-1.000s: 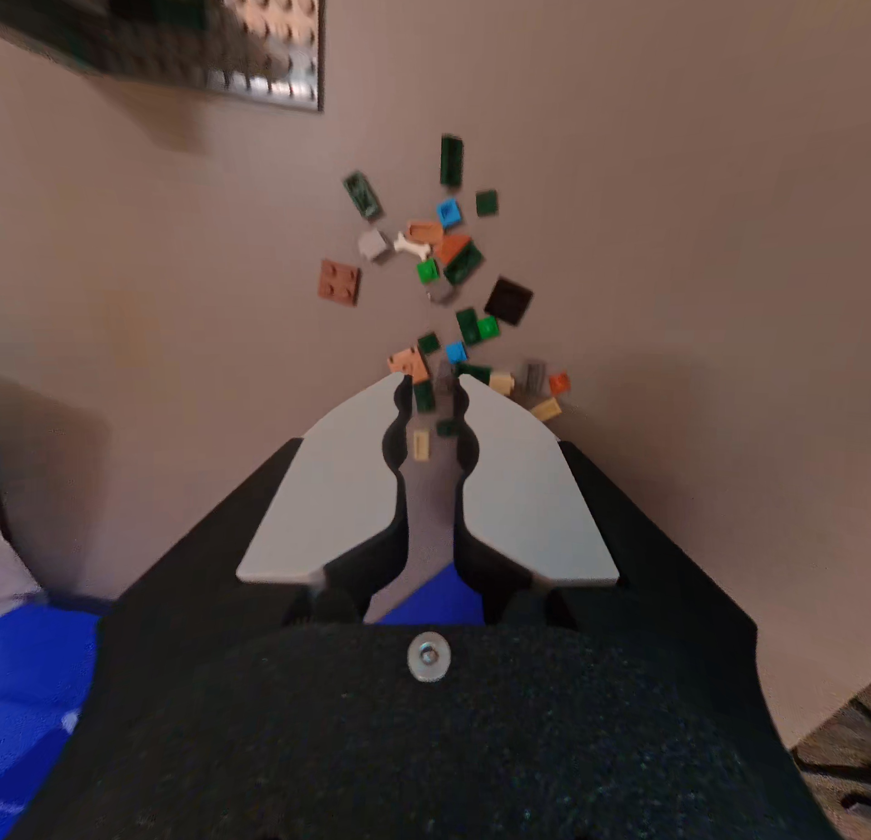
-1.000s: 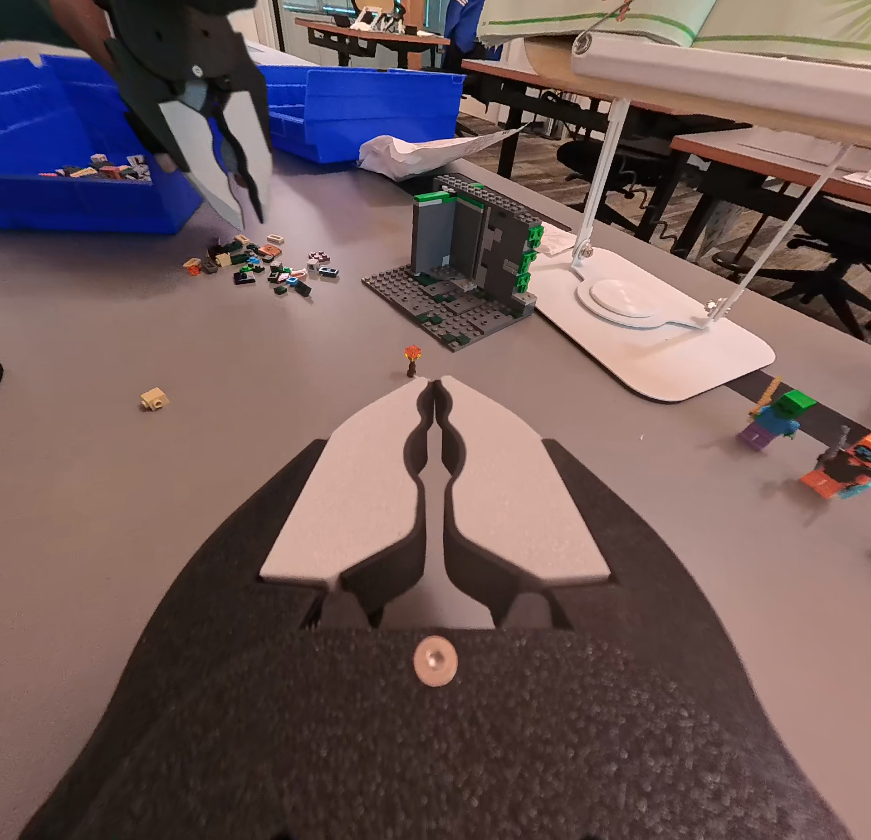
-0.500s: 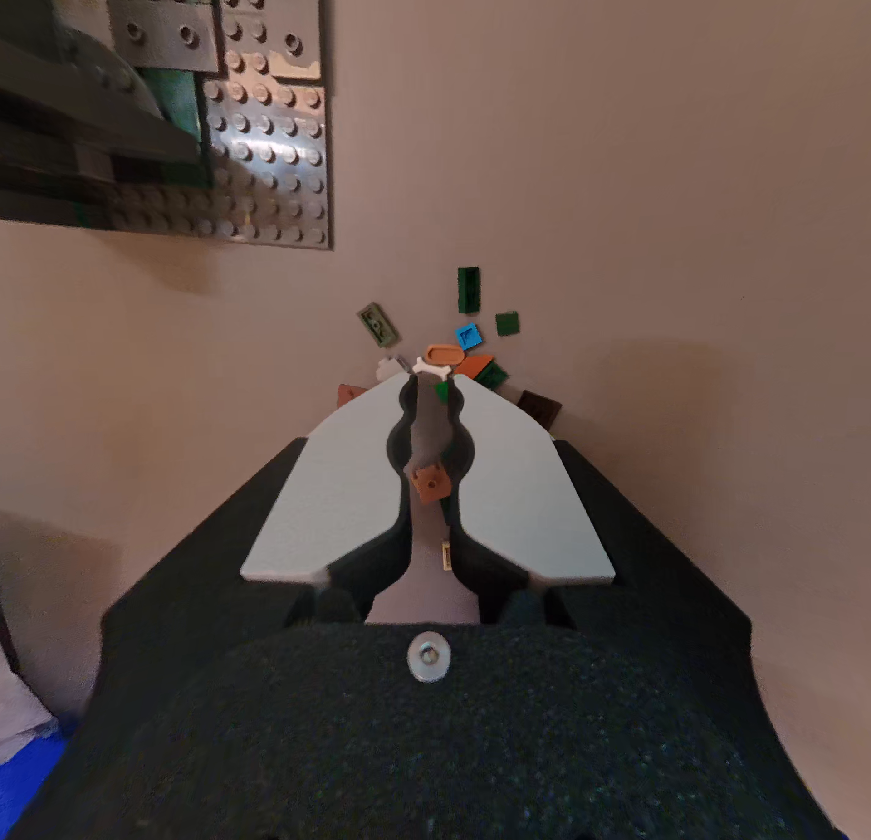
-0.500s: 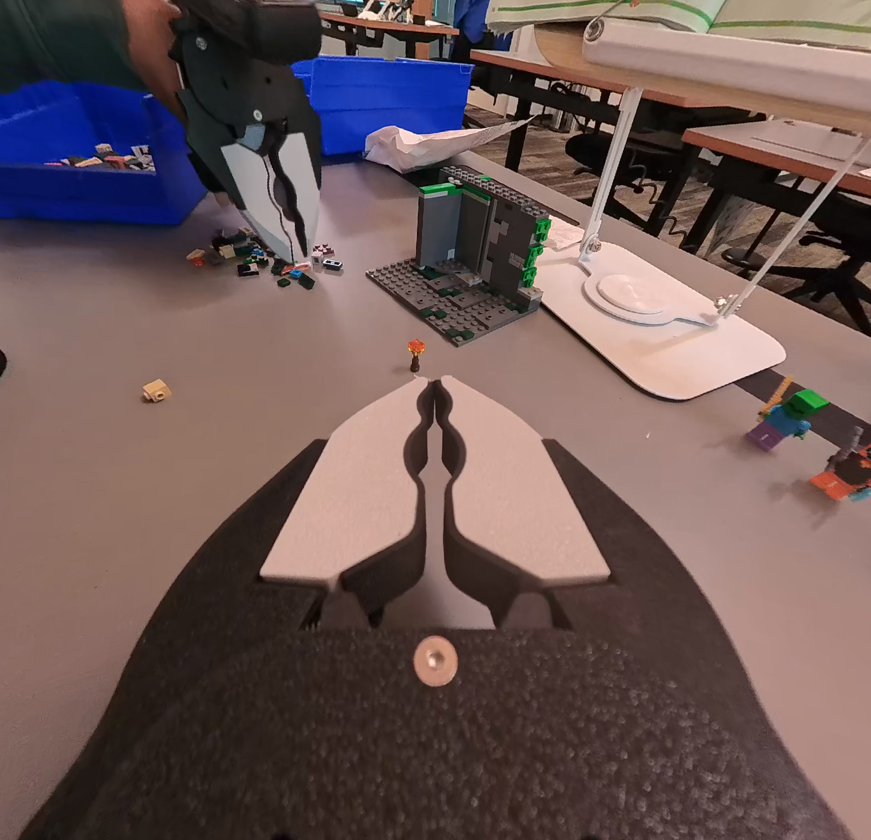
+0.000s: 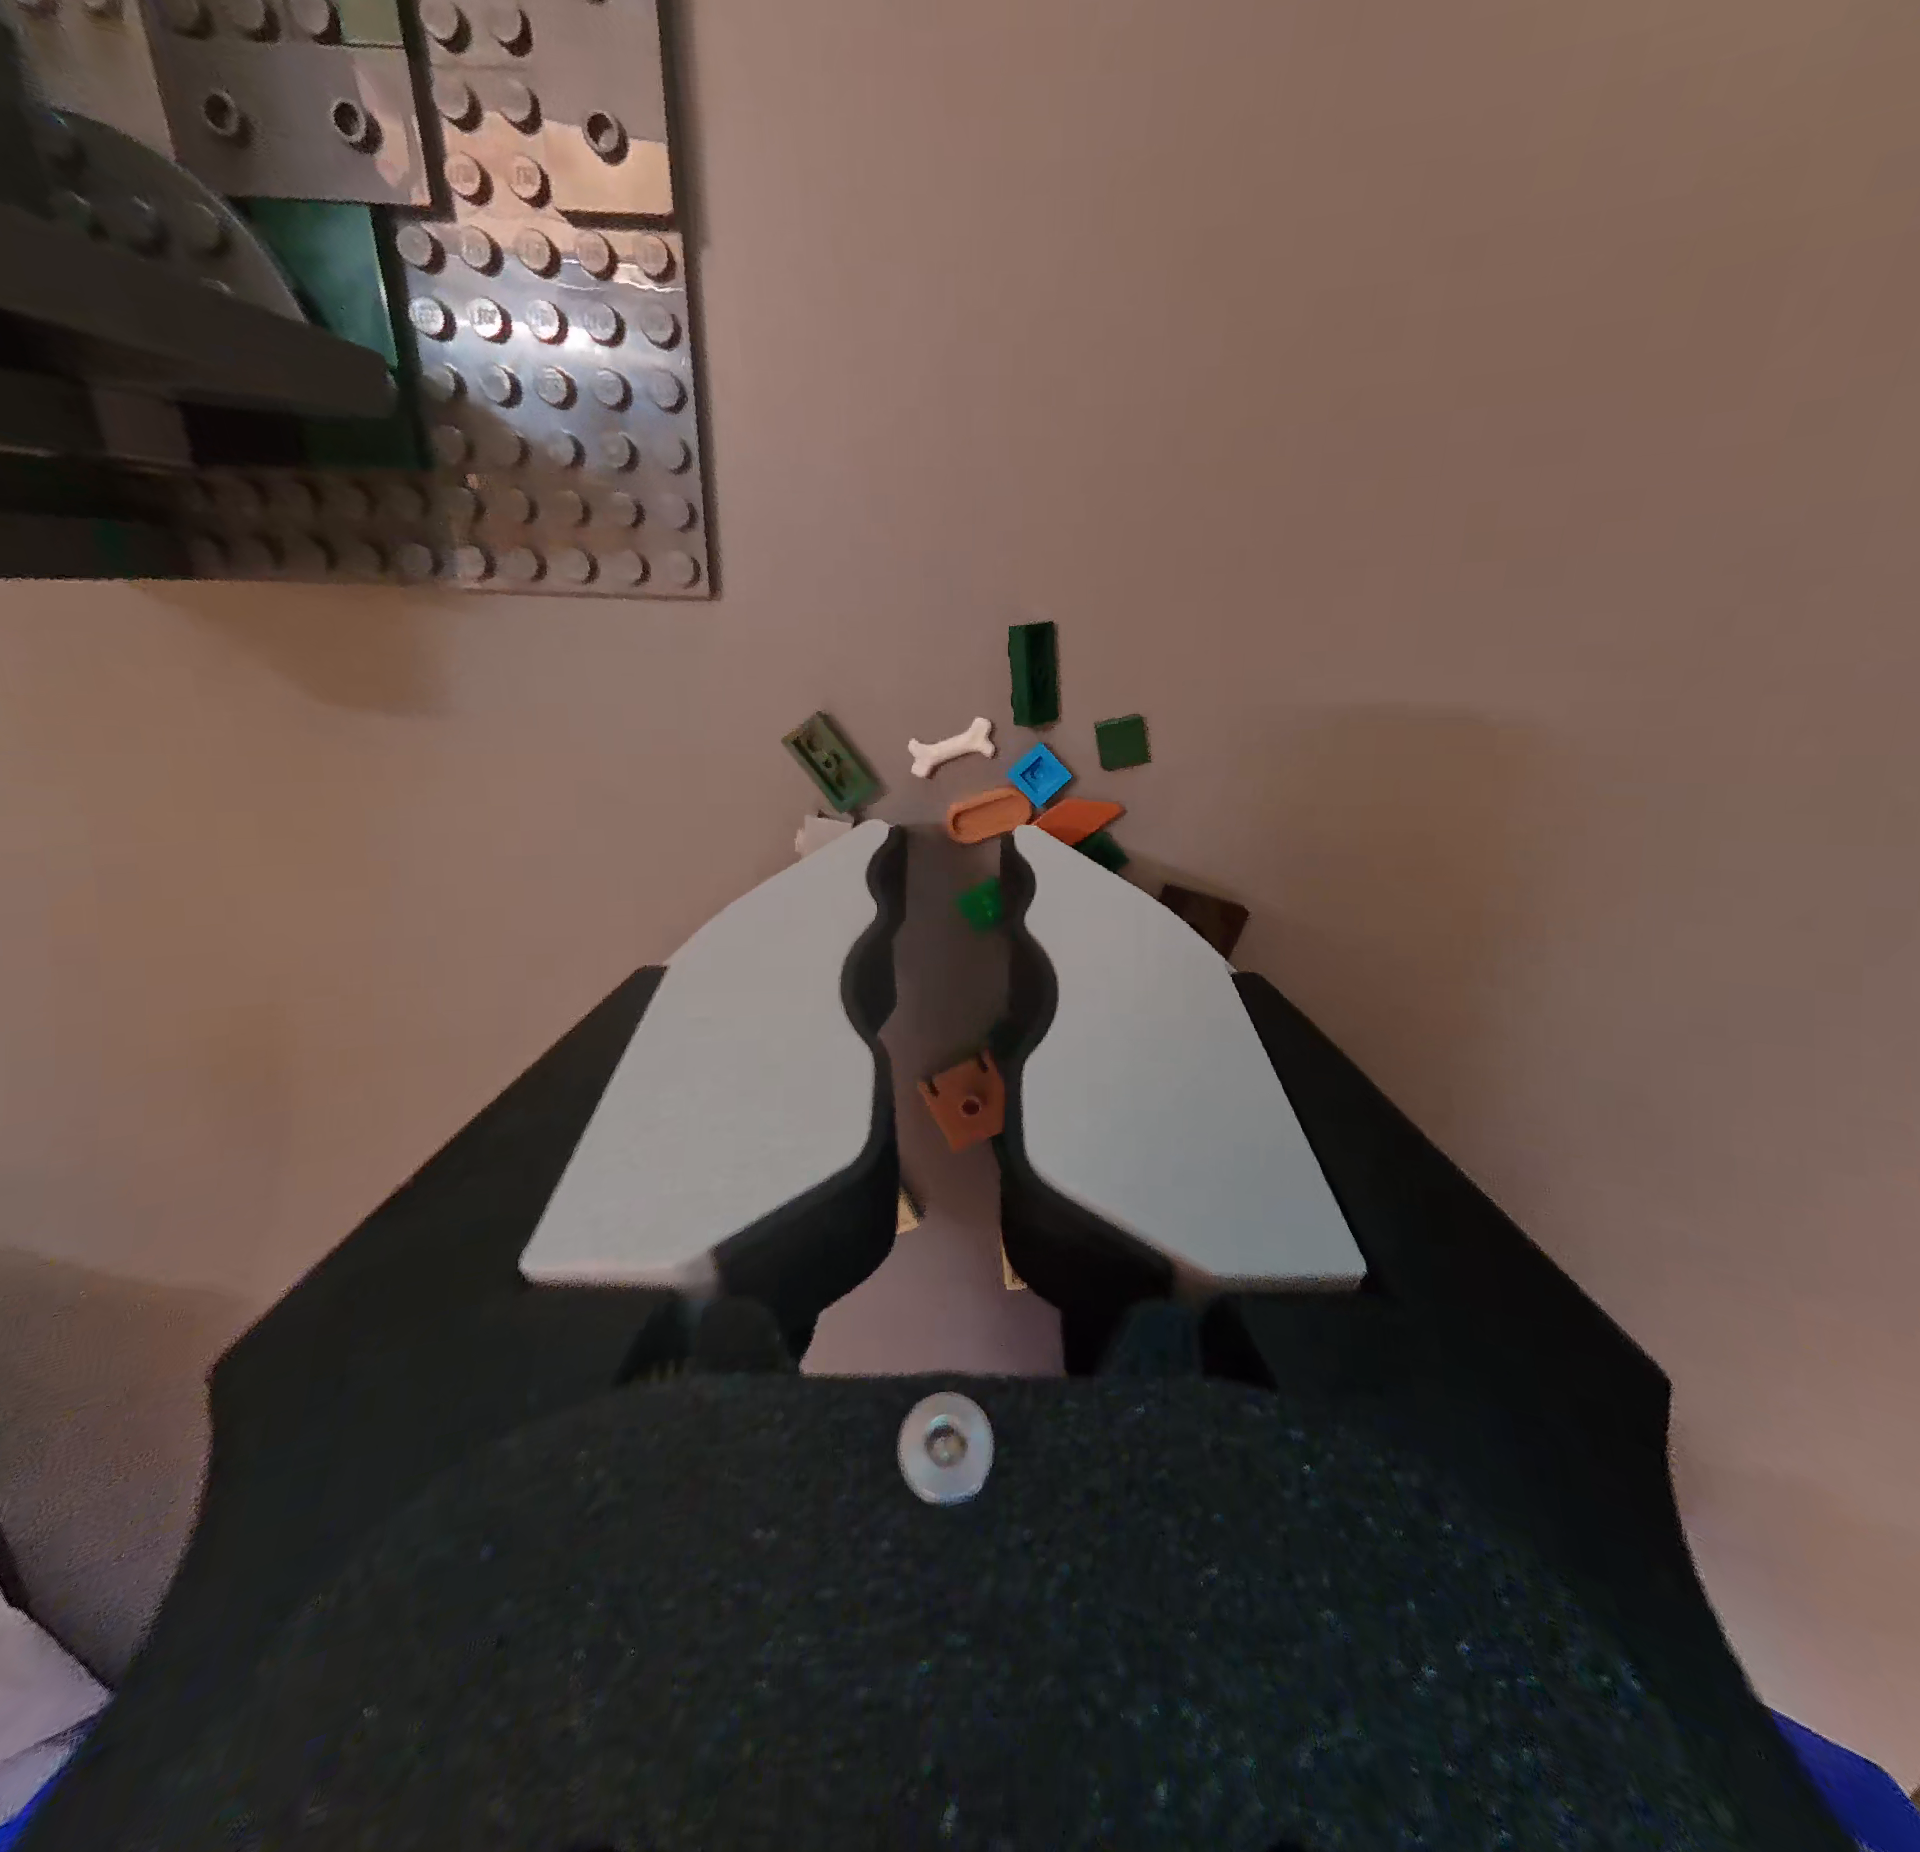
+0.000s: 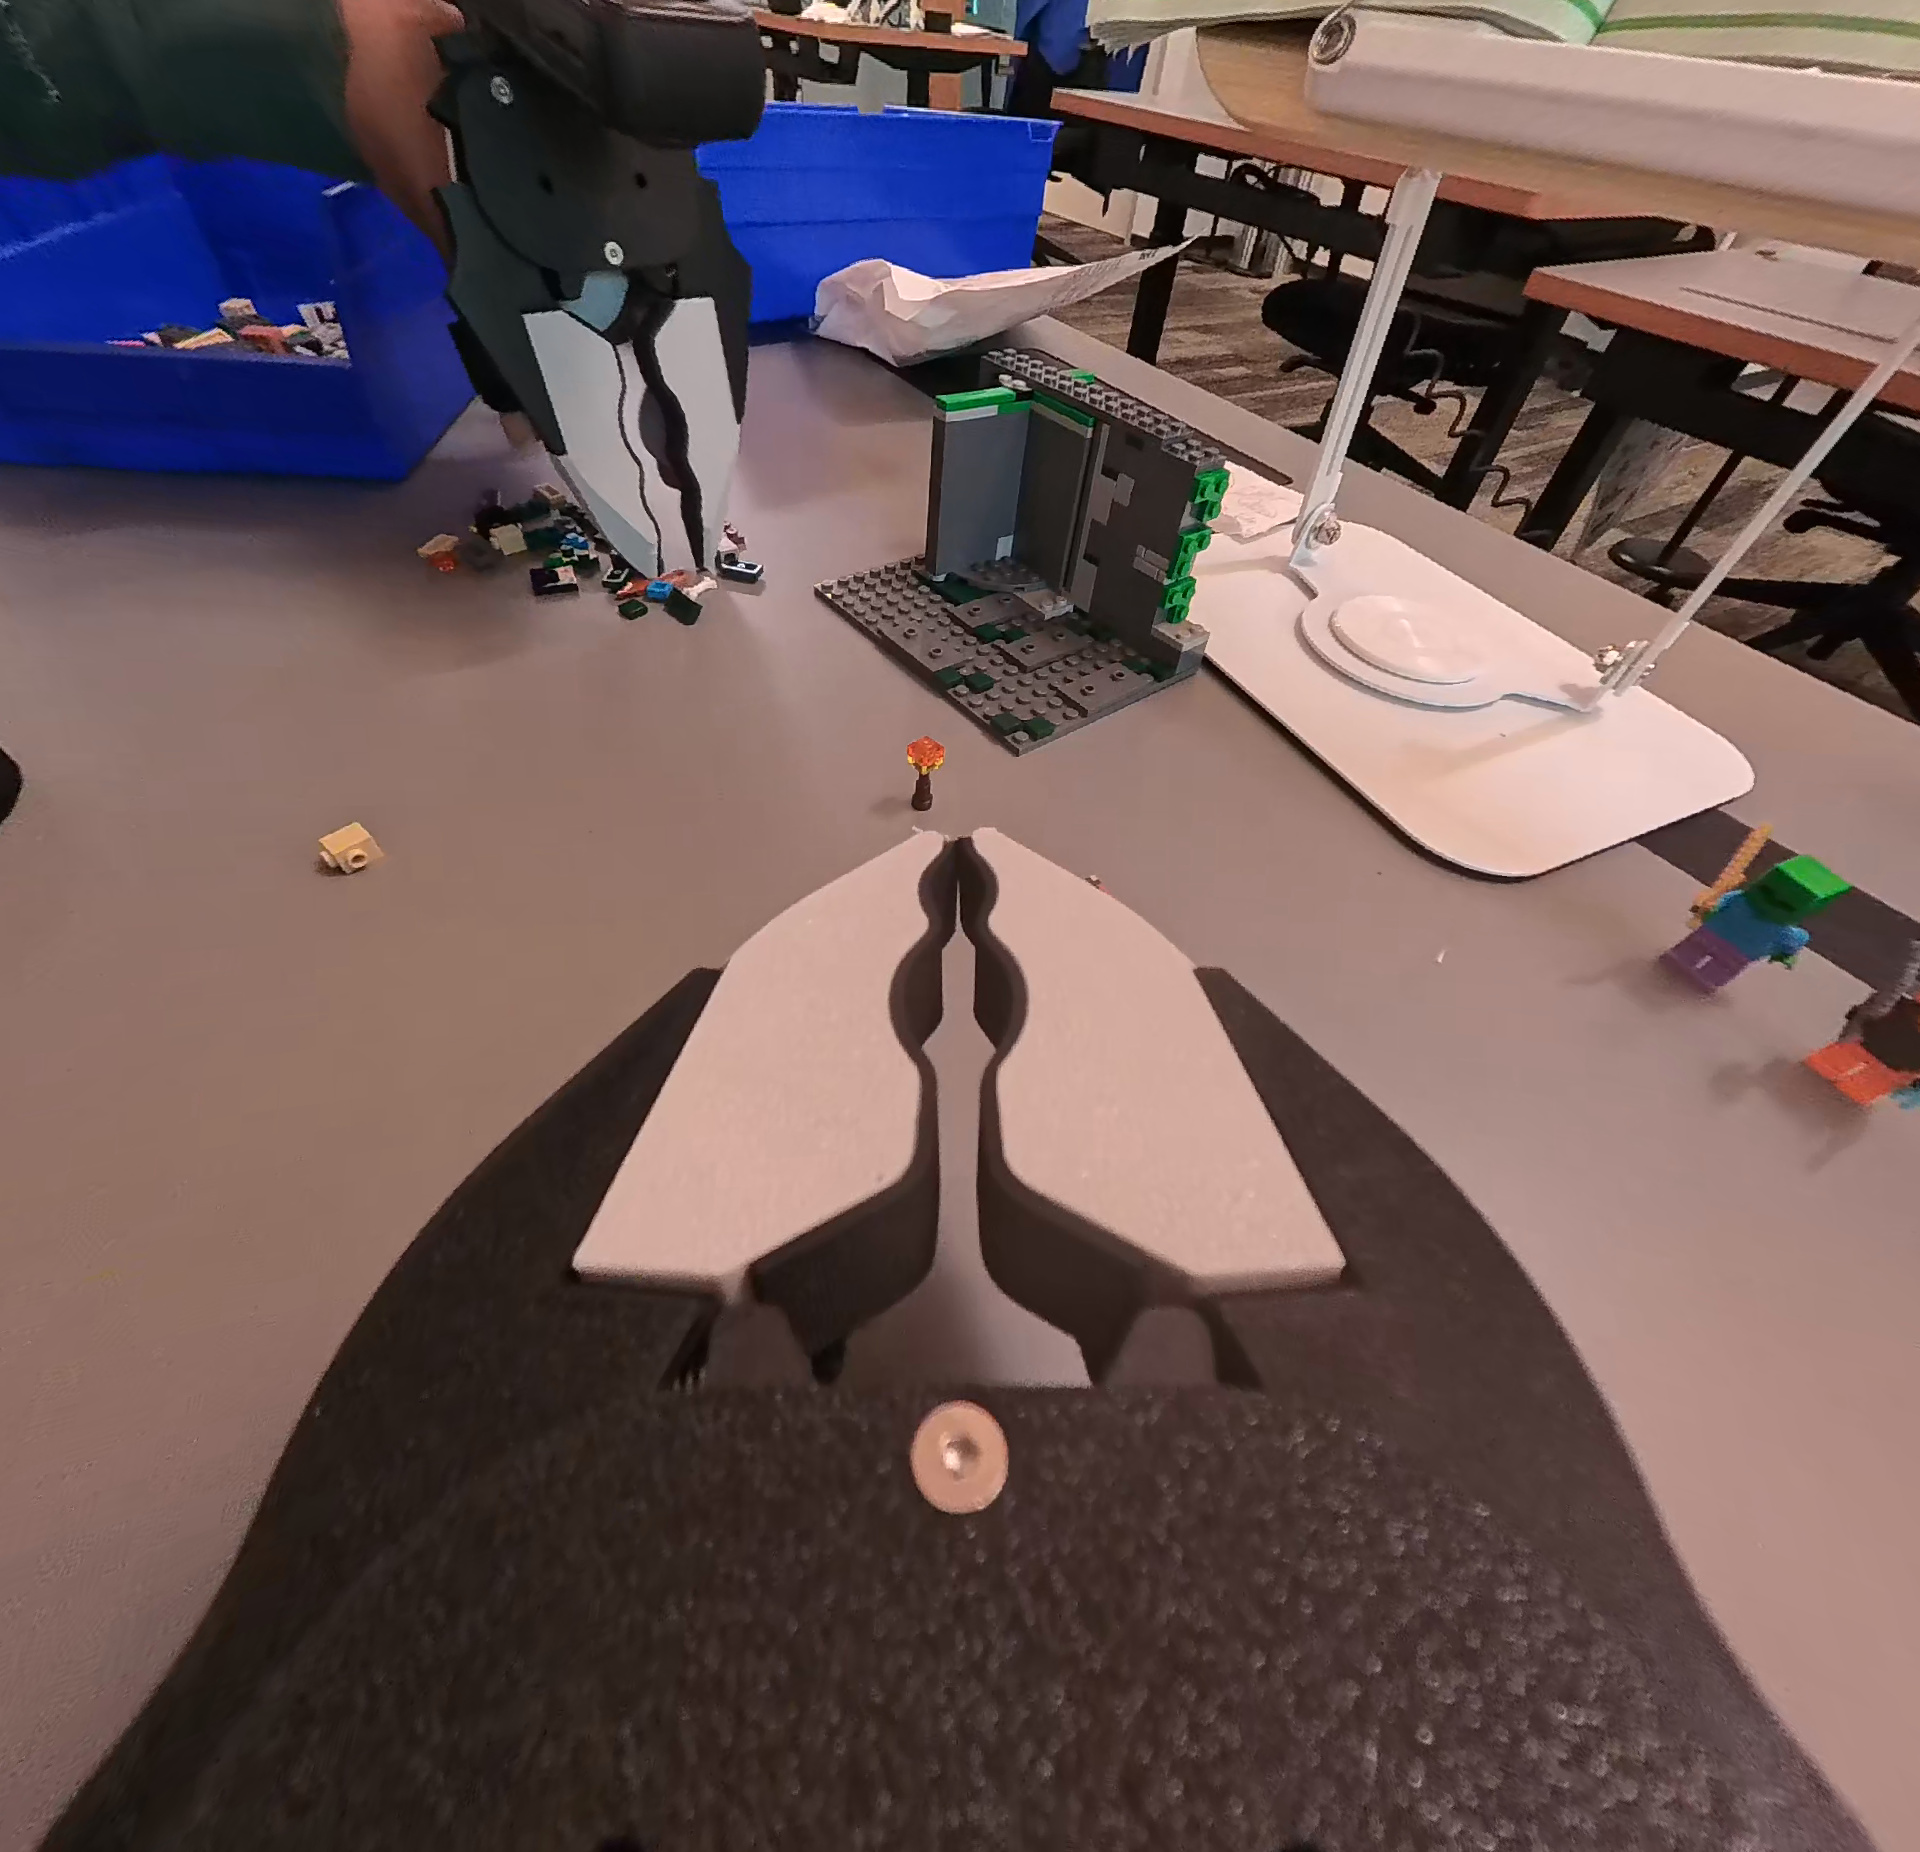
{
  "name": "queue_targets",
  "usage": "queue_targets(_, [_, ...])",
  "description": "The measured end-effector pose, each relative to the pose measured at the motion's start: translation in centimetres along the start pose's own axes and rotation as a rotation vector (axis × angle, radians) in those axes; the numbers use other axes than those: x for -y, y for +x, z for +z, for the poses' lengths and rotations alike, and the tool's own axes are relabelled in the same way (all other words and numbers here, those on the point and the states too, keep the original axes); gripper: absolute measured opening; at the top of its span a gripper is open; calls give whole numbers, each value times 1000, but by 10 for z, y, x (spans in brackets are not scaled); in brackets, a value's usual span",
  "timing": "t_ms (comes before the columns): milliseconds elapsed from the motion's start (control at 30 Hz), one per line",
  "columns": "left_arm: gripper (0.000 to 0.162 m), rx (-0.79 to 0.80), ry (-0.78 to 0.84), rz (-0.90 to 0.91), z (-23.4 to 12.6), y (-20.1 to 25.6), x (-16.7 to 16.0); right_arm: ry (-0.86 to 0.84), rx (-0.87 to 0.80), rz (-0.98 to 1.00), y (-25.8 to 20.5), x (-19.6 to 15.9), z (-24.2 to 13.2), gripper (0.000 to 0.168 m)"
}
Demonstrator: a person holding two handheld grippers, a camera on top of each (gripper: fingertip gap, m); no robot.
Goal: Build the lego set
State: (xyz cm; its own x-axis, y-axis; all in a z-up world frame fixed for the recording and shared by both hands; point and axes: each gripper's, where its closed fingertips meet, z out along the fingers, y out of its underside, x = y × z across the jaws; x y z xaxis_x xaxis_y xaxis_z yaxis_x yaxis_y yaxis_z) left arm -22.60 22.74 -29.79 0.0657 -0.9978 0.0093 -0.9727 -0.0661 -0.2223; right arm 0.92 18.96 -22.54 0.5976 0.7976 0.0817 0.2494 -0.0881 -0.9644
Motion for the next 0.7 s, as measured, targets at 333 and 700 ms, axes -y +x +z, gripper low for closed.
queue_targets(333, [14, -22, 74, -27, -6, -3, 21, -4, 7, 2, -1, -1, 1, 0])
queue_targets(700, [14, -53, 48, -11, 3, 1, 20, -2, 11, 2, -1, 0, 0, 0])
